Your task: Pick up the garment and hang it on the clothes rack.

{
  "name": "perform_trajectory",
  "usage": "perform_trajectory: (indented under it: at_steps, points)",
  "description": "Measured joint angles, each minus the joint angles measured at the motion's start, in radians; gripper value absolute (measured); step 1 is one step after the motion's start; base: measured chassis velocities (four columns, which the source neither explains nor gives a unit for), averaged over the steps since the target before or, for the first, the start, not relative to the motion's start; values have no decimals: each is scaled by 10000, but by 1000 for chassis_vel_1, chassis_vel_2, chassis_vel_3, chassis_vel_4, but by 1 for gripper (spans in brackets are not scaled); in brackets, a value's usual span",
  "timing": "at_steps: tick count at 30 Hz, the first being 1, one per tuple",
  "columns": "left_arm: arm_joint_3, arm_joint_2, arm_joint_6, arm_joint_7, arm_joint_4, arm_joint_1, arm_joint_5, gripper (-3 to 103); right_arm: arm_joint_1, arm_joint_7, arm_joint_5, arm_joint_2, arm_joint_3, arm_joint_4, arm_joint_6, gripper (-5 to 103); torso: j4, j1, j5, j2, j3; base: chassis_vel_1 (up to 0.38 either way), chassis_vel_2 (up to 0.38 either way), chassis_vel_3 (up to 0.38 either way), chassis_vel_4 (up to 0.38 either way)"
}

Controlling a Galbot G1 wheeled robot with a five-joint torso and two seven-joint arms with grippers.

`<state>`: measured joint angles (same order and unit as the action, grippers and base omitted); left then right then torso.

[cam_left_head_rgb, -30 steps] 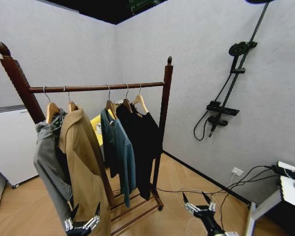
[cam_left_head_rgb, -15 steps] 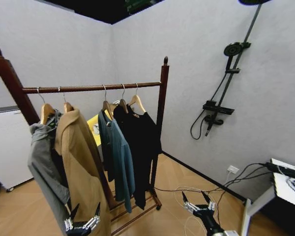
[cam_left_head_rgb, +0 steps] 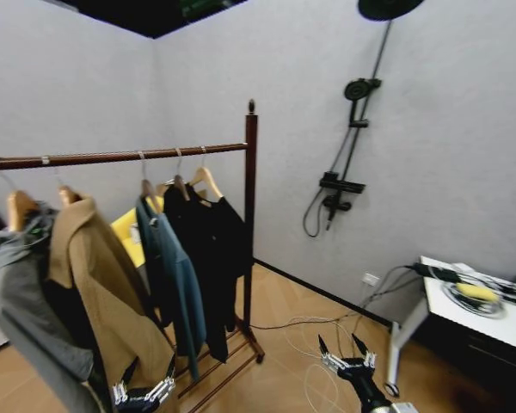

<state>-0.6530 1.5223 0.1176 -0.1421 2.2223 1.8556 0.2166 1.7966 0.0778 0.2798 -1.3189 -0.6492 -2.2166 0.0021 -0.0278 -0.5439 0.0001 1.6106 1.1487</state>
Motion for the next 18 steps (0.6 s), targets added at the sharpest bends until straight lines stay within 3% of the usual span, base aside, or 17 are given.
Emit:
perform_trajectory:
  at_steps: [18]
  points:
    - [0,0,1,-1,1,0,0,100,-3,0,5,1,1,2,-6,100,0,-1,-1,0,0,-129,-128,-123,-126]
